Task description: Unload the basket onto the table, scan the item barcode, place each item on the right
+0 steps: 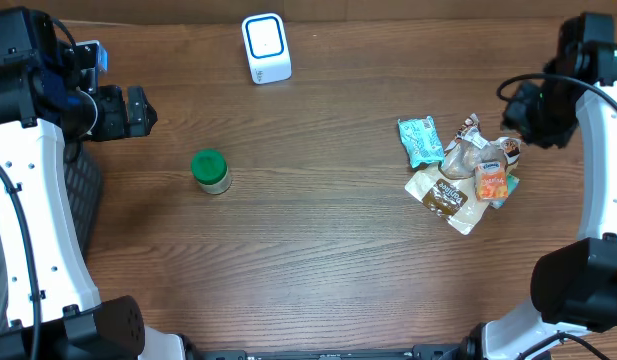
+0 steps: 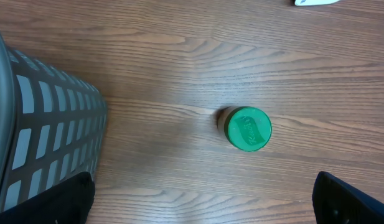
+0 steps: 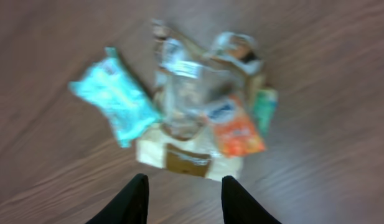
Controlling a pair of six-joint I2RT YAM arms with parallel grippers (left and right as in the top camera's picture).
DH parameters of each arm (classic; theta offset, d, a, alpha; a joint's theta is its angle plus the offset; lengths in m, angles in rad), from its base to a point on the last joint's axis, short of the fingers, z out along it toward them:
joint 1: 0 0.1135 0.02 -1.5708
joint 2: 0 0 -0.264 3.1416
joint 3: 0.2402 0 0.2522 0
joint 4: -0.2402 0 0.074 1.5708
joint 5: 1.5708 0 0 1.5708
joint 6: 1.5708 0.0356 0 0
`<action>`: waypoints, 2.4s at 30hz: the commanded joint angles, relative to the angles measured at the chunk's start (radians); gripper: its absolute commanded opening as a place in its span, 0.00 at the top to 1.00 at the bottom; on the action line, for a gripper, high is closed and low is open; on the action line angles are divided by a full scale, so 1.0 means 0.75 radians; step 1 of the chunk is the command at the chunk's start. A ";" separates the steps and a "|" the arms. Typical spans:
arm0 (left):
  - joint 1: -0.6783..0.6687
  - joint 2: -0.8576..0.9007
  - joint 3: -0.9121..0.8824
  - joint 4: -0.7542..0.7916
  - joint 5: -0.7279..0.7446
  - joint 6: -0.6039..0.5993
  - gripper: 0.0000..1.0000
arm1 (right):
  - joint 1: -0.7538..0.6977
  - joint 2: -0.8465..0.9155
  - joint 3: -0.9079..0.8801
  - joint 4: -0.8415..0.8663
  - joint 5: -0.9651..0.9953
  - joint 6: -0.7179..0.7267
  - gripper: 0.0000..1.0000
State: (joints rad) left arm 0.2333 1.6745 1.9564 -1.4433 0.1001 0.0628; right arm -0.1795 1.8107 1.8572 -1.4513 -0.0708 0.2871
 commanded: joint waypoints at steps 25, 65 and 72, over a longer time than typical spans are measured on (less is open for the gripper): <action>-0.006 0.007 0.001 0.006 0.001 0.026 0.00 | 0.860 0.192 0.036 0.749 -0.560 0.146 0.43; -0.008 0.008 -0.008 0.016 0.201 -0.066 0.00 | 0.516 0.253 0.055 0.267 -0.276 -0.141 0.23; -0.053 0.008 -0.191 0.126 0.188 -0.045 0.96 | 0.516 0.253 0.054 0.271 -0.276 -0.141 0.23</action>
State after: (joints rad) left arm 0.2096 1.6741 1.8748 -1.3666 0.2256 0.0288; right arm 0.2035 2.0487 1.8694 -1.2499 -0.2661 0.1867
